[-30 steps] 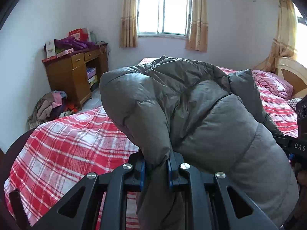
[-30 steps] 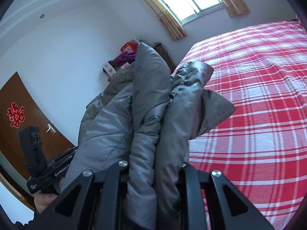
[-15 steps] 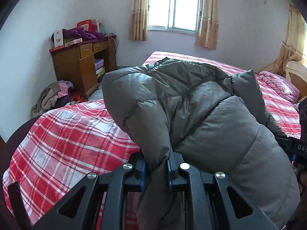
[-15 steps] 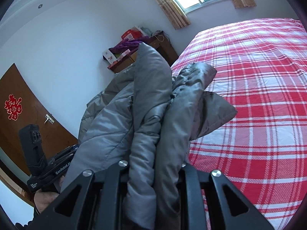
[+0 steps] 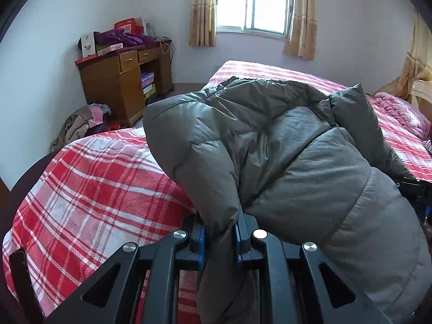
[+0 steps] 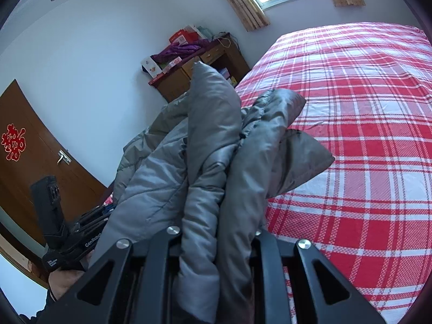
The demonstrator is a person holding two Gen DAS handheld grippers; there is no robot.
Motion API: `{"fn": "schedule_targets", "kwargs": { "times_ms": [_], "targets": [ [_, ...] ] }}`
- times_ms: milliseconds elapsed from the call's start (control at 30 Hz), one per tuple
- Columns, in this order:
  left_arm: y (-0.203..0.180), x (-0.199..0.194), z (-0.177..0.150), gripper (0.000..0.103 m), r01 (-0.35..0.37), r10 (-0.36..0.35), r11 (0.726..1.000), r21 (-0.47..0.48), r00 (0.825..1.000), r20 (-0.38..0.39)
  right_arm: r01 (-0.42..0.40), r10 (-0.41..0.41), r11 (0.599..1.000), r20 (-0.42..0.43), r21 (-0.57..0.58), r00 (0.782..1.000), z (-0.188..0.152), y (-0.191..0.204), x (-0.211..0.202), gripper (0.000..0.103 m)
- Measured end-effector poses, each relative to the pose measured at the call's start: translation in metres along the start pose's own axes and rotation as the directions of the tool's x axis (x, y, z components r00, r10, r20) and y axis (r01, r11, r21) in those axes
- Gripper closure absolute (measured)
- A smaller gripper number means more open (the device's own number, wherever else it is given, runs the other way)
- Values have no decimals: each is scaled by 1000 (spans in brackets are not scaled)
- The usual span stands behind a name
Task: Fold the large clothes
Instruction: 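Hold the lifted jacket bundle up with both grippers, then lower the jacket bundle onto the bed and open both grippers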
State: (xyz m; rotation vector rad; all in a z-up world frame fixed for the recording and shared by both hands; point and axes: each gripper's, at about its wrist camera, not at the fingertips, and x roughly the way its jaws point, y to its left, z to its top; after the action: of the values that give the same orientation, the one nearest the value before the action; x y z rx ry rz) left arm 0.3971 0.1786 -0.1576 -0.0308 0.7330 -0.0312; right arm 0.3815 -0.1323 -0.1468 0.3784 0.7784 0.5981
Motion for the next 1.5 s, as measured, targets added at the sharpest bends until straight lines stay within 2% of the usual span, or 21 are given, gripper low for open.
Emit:
{"fn": "schedule_targets", "kwargs": {
  "times_ms": [433, 600, 1133, 1233, 1400, 1500],
  "targets": [
    [13, 16, -13, 86, -27, 27, 1000, 1, 1000, -16, 27, -28, 1000, -42, -13, 999, -10, -3, 21, 83],
    [13, 19, -15, 81, -49, 49, 999, 11, 999, -10, 40, -41, 999, -47, -25, 998, -9, -1, 25, 83],
    [11, 25, -21, 77, -77, 77, 997, 26, 997, 2, 70, -74, 996, -67, -59, 995, -8, 3, 39, 83],
    [8, 27, -21, 71, -89, 89, 996, 26, 996, 4, 77, -82, 995, -68, -62, 994, -7, 1, 41, 83],
    [11, 27, -20, 56, -111, 111, 994, 7, 994, 5, 111, -116, 991, -68, -72, 991, -10, -2, 43, 82],
    [12, 29, -20, 55, -117, 117, 993, 9, 993, 5, 135, -142, 986, -62, -99, 988, -11, 2, 44, 82]
  ]
}}
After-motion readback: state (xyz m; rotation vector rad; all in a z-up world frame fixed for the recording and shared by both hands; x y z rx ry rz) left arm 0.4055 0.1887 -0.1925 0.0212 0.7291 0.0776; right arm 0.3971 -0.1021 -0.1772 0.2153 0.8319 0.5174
